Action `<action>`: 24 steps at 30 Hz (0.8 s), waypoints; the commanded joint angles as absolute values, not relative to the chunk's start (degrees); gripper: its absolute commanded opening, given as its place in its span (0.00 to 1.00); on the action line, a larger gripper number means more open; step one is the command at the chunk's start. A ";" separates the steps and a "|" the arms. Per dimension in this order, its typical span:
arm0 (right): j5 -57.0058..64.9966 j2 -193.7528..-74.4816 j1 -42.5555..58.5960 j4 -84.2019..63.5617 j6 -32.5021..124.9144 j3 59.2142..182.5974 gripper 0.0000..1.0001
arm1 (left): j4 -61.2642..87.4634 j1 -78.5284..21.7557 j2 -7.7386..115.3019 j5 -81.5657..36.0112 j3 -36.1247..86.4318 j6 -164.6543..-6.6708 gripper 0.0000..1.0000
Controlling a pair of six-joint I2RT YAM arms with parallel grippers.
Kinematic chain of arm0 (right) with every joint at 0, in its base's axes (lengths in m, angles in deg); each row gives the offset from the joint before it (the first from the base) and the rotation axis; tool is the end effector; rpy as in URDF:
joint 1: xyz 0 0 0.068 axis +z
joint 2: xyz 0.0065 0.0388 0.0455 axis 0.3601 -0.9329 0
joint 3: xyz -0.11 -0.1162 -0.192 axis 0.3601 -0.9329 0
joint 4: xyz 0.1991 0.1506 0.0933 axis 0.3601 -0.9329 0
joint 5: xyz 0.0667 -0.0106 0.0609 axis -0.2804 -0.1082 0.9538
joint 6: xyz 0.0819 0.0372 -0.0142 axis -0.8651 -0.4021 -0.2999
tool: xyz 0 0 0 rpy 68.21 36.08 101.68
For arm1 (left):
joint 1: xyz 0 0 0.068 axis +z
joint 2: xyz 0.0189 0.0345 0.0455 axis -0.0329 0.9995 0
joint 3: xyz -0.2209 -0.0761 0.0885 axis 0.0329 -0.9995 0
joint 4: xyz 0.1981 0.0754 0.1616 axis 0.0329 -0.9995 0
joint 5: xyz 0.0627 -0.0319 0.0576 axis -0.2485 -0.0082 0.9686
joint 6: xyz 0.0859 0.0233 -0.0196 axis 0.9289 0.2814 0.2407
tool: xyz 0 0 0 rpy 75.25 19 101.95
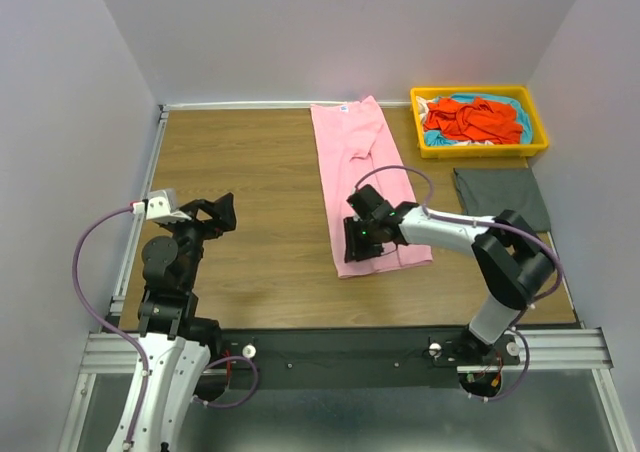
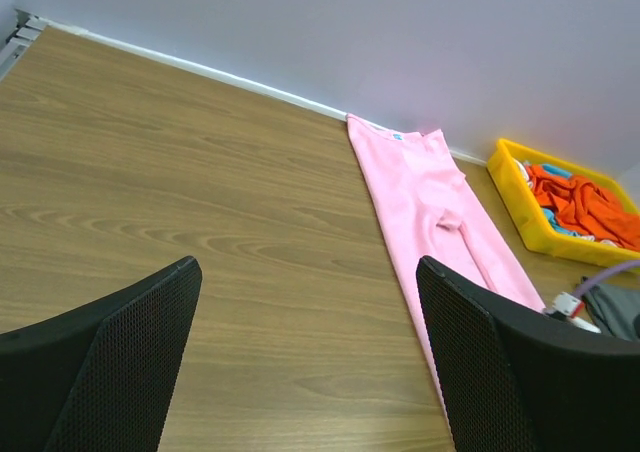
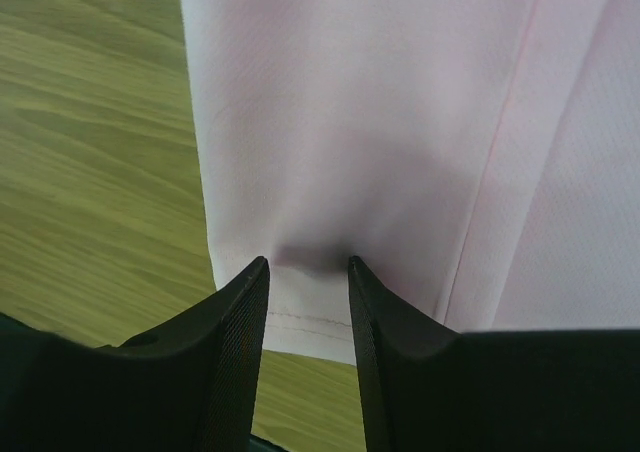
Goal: Fold and stack the t-shirts
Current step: Fold the tshirt
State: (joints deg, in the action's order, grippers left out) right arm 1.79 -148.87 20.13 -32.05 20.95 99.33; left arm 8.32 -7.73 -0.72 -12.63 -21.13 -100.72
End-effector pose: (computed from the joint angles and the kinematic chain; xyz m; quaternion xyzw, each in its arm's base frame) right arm 0.2498 0.2292 0.0909 -0.0883 0.9695 0.1707 0.1520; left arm 0.1946 -0.0173 0.2869 -0.1367 0.6791 -0.1907 0.6955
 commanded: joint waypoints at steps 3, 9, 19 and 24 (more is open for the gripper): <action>0.93 -157.35 26.96 -33.54 14.88 106.78 0.45 | 8.80 -10.14 -1.58 -11.09 -21.26 -100.63 0.97; 1.98 -161.49 28.99 -33.98 13.38 116.27 0.46 | 7.92 -14.80 -0.01 -10.82 -20.65 -100.62 0.98; -13.04 -149.40 23.13 -46.28 14.78 111.04 0.50 | 1.78 -18.06 17.10 -18.54 -13.81 -104.92 0.94; -9.28 -140.67 13.54 -47.34 16.54 101.45 0.51 | -1.64 -18.50 26.26 -19.96 -10.12 -108.79 0.94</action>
State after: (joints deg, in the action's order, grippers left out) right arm -7.74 -144.32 18.84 -42.11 15.15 106.22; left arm 3.40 -17.90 22.54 -16.82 -13.26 -105.07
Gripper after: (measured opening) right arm 0.504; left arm 0.945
